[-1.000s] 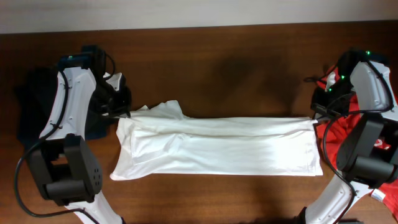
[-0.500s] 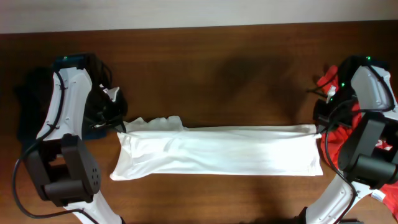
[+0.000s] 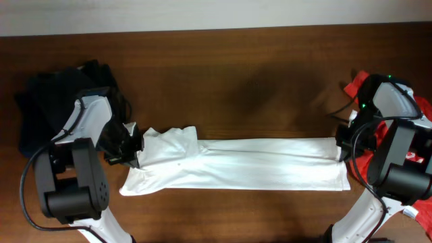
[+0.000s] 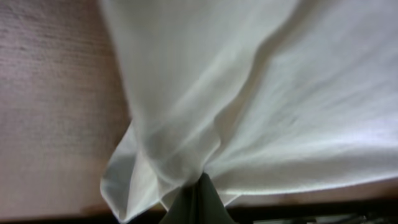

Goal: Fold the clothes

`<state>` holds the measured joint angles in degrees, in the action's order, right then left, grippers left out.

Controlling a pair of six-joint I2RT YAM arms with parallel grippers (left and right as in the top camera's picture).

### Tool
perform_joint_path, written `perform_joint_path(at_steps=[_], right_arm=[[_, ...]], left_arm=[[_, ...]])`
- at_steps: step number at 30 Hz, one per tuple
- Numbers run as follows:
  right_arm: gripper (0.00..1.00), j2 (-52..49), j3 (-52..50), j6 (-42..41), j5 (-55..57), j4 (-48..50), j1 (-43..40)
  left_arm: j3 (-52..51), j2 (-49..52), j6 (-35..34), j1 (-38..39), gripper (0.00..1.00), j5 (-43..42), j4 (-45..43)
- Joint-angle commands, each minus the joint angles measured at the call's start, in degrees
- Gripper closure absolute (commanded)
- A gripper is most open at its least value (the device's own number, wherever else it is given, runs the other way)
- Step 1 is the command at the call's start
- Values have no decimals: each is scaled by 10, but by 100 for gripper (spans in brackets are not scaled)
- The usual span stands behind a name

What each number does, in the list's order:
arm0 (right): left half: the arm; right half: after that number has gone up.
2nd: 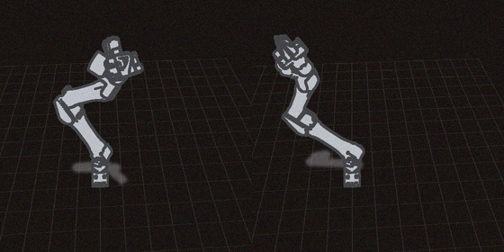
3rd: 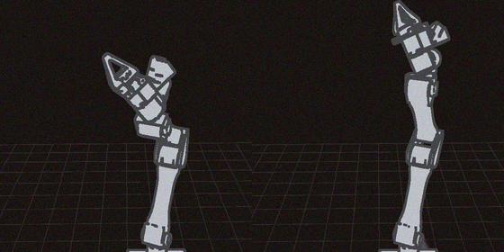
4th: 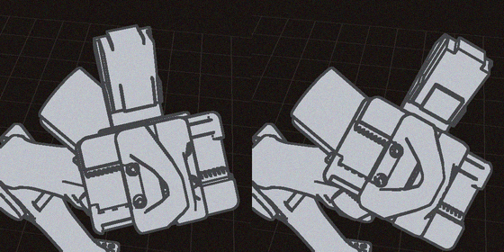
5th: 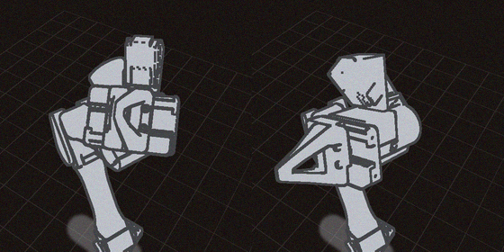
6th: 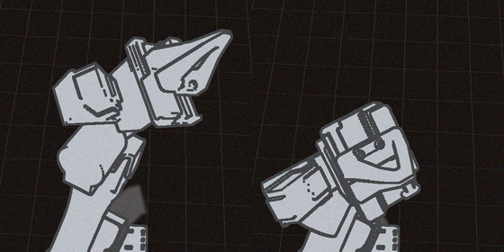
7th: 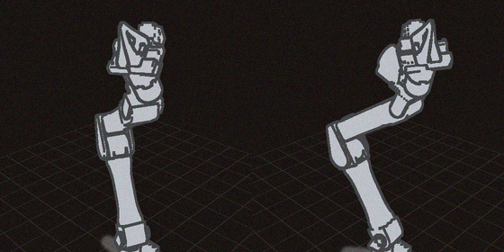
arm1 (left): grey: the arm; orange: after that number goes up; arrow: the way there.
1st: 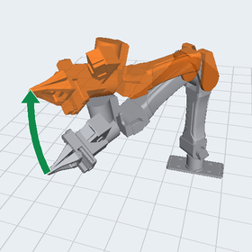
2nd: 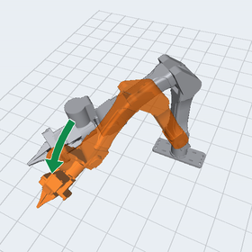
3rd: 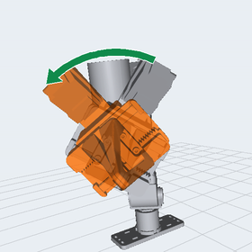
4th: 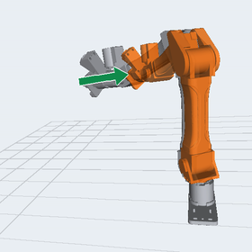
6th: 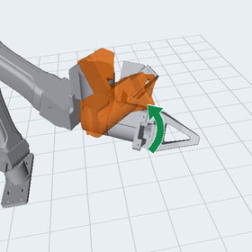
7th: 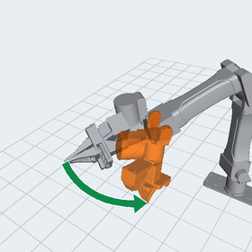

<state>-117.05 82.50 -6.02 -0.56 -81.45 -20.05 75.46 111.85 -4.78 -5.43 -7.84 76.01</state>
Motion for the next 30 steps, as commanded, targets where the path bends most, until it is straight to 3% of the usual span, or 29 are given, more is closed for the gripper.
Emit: perform_joint_path(at_steps=[1, 4, 6, 8, 24, 26, 30], right_arm=[[82, 11, -21, -5, 12, 14, -3], [81, 11, -21, -4, 13, 14, -3], [76, 11, -21, -4, 12, 14, -3], [76, 11, -21, -5, 12, 16, -3], [75, 11, -22, -4, 12, 18, -3], [75, 11, -22, -4, 12, 18, -3], [68, 11, -22, -4, 12, 18, -3]], left_arm=[[-22, -11, -21, -4, 99, 12, -29], [-23, -11, -21, -4, 95, 13, -32], [-23, -11, -21, -4, 76, 12, -31], [-23, -11, -21, -4, 72, 13, -31], [-23, -11, -21, -3, 70, 13, -32], [-25, -11, -21, -3, 63, 13, -35], [-41, -11, -21, -3, 62, 13, -43]])
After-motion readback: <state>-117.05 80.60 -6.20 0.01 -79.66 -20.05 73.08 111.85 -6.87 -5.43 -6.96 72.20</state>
